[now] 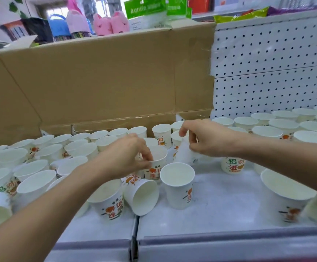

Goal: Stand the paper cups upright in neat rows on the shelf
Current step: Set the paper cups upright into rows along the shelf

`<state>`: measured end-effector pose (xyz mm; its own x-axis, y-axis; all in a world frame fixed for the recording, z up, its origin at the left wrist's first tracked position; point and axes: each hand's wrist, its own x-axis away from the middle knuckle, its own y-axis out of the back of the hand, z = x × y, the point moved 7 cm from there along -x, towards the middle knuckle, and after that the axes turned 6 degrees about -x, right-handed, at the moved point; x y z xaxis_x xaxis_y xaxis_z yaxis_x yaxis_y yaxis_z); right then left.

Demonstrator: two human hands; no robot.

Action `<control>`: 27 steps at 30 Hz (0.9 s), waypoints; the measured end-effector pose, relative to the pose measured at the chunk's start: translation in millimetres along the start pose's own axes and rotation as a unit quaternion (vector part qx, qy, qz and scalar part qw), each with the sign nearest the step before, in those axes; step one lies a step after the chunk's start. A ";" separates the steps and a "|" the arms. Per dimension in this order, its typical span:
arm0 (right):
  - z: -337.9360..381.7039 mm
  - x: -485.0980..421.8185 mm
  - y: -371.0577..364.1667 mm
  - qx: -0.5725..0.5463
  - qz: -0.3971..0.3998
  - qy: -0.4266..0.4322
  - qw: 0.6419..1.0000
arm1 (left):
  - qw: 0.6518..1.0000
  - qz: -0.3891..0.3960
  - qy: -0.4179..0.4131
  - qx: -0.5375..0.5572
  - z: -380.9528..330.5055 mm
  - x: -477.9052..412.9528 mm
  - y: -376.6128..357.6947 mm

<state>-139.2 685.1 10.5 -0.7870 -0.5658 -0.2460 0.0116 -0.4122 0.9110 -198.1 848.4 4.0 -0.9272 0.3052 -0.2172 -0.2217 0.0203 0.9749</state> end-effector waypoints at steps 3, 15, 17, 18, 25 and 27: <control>10.1 14.9 19.3 0.055 -0.020 0.062 0.996 | 0.999 -0.028 -0.018 -0.003 -7.7 -13.8 -0.7; 7.4 19.3 4.0 0.126 0.042 0.073 0.988 | 0.996 -0.003 -0.060 -0.061 -36.9 -39.5 -14.6; 8.7 15.1 4.9 0.078 0.035 0.068 0.994 | 0.997 -0.003 -0.047 -0.054 -35.3 -37.9 -13.1; 8.8 14.1 7.1 0.050 0.033 0.066 0.996 | 0.998 -0.003 -0.037 -0.043 -33.7 -36.6 -11.9; -8.6 29.2 9.7 0.123 0.120 0.039 0.984 | 0.999 -0.016 0.009 0.040 -30.3 -18.9 0.4; -5.1 28.7 4.7 0.150 0.096 0.058 0.982 | 0.996 -0.041 0.026 0.071 -32.7 -6.3 9.3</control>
<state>-158.6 663.2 6.0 -0.7124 -0.6971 -0.0812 -0.0441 -0.0710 0.9965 -204.2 815.6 12.9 -0.9231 0.2464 -0.2954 -0.2561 0.1794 0.9499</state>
